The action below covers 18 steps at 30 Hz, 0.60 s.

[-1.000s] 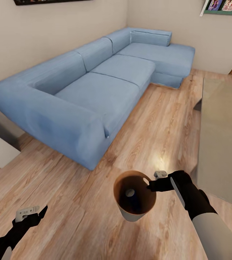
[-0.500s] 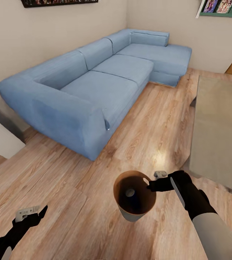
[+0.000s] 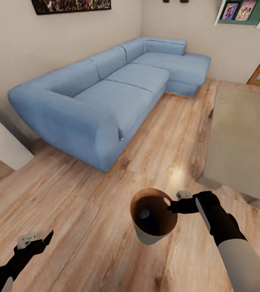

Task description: Put the three can of soda from the living room inside the tash can in the kitchen.

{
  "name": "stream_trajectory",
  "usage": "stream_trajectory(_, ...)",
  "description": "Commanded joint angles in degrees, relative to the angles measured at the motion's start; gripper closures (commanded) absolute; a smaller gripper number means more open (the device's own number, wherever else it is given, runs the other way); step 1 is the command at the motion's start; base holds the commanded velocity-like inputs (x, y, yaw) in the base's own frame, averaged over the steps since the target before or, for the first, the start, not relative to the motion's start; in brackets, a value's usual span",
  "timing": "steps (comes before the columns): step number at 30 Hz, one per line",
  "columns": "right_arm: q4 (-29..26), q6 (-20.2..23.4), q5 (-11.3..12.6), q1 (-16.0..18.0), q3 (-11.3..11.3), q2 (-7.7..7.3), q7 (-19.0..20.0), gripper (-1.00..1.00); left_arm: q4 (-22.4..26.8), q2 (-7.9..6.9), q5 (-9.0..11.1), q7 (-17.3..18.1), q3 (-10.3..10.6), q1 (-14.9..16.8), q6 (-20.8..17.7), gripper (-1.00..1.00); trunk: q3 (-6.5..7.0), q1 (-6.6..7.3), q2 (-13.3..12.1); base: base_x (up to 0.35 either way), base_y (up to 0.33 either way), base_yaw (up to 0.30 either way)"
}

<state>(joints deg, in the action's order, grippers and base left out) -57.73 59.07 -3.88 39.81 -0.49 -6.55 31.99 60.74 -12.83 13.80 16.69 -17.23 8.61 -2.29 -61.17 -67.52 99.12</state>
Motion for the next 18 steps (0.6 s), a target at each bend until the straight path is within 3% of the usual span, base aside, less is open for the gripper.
stream_trajectory(1, 0.0, 0.4, 1.5, 0.0, -0.6, 0.06, 0.2, 1.0, 0.0, 0.0, 0.0, 0.0, 0.0, 0.0, 0.0, -1.0, 0.09, 0.0, 0.0, -0.312, -0.09, 0.0)
stream_trajectory(5, 0.0, 0.4, 1.3, 0.0, -1.3, 0.12, 0.1, 1.0, 0.0, 0.0, 0.0, 0.1, 0.1, 0.0, 0.1, -1.0, 0.44, 0.0, 0.0, -0.219, -0.142, 0.0)
stream_trajectory(12, 0.1, 0.4, 1.3, -0.1, -1.6, 0.13, 0.1, 1.0, -0.1, -0.07, 0.0, 0.1, 0.1, -0.6, 0.9, -1.0, 0.84, 0.0, 0.0, -0.04, -0.082, -0.001)
stream_trajectory(18, 0.1, 0.5, 1.6, 0.0, -2.2, 0.12, 0.2, 1.0, -0.1, -0.09, 0.1, 0.1, 0.1, -0.8, 1.3, -1.0, 0.92, 0.0, 0.0, 0.043, -0.248, -0.169)
